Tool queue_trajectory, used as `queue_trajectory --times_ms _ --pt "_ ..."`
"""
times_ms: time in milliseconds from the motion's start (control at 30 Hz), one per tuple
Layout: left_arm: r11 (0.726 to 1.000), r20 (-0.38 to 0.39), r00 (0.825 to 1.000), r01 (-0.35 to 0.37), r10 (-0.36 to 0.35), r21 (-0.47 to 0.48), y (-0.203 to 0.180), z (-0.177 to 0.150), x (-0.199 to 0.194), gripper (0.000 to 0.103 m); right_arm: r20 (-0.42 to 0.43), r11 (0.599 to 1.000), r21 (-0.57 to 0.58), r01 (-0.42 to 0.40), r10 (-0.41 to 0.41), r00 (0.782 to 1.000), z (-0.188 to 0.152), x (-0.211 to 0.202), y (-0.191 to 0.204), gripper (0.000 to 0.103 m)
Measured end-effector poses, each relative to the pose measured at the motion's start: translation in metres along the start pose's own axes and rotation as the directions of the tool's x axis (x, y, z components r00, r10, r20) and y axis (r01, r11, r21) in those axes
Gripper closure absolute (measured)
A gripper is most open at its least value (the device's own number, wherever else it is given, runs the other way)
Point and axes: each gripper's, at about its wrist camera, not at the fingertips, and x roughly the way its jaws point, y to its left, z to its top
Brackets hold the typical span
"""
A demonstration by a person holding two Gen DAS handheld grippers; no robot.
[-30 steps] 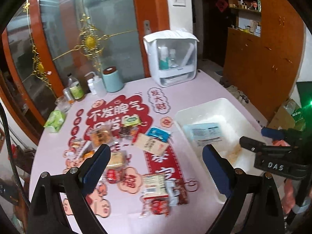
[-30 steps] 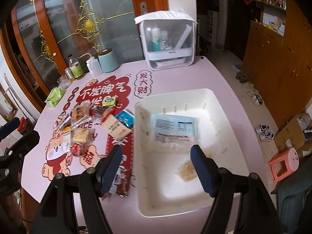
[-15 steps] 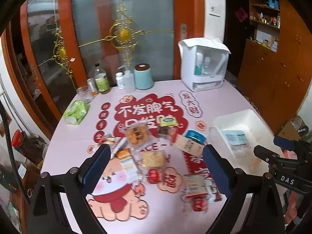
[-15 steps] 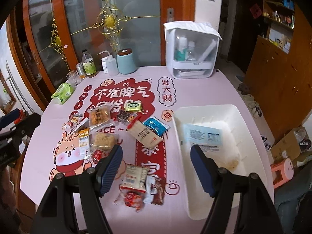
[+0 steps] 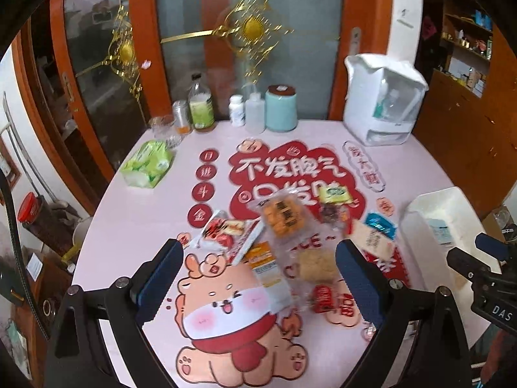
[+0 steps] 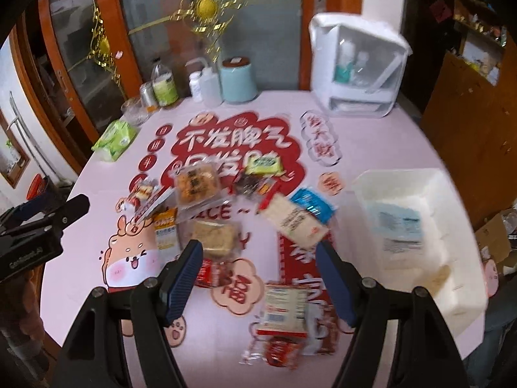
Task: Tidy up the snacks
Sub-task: 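Move both tools back over the remaining snacks, then grasp the red-wrapped sausage with the right tool while the left grasps the OATS bar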
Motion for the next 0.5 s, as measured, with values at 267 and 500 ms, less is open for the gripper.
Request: queue_trajectory --times_ms 267,500 --pt "0.998 -0.136 0.99 0.019 -0.026 -0.055 0.033 -0.017 0.062 0.008 -0.137 0.997 0.0 -0.079 0.078 0.988 -0.009 0.068 0.026 0.03" --pt "0.998 -0.23 0.972 0.037 -0.05 -0.058 0.031 -0.033 0.11 0.008 -0.241 0.988 0.018 -0.151 0.151 0.959 -0.026 0.121 0.041 0.03"
